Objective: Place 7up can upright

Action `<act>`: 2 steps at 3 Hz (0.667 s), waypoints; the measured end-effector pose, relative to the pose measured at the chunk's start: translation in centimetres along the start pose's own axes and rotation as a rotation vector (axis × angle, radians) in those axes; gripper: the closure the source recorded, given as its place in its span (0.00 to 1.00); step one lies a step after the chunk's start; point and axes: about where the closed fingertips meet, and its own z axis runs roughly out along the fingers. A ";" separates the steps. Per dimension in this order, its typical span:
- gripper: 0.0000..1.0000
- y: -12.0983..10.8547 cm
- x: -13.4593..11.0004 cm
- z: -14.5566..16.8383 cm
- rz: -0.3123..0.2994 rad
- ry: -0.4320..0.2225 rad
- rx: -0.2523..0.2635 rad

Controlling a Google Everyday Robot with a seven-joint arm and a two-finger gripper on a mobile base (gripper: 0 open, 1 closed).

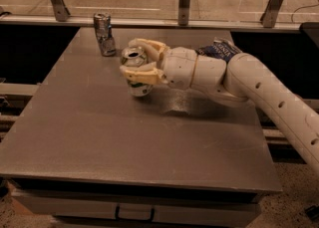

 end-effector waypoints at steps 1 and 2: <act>0.36 0.3 0.7 -0.6 0.004 0.007 -0.009; 0.12 0.5 1.0 -1.1 0.001 0.013 -0.013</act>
Offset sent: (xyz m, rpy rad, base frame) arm -0.0038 -0.0197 -0.0179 -0.0234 0.0050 -0.0013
